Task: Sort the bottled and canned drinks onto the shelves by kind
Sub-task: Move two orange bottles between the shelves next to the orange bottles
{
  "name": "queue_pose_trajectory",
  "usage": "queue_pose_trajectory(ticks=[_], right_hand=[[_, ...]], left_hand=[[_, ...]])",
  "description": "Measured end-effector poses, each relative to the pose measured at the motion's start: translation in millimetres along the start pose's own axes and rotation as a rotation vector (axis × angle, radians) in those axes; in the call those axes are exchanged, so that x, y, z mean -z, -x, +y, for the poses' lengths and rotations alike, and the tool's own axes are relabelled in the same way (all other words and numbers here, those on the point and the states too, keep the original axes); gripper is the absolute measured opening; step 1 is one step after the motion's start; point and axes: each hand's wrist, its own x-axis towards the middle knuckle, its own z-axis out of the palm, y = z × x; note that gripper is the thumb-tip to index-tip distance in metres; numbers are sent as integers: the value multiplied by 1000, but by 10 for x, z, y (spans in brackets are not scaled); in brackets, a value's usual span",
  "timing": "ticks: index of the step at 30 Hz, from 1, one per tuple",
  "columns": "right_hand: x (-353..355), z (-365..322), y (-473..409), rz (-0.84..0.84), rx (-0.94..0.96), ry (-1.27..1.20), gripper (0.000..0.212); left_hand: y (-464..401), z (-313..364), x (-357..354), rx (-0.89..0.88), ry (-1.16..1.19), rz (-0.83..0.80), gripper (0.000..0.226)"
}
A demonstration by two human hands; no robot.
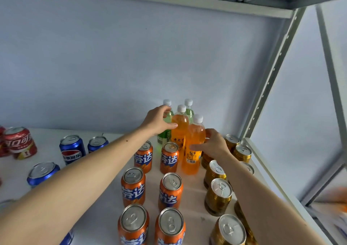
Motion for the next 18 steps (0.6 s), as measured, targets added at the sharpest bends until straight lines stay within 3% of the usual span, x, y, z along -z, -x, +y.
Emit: queue_pose_trajectory(ticks=[4,11,18], right_hand=[[-74,15,-54,12,26,21,85],[-50,13,-67,-10,39,-9,69],[18,72,17,-4,45,-39,59]], left_hand=[[-194,-3,-145,-5,7,-43,83],[-402,19,-255,-13,-52,-105,70],[-460,96,-282,-33,-266,-133,68]])
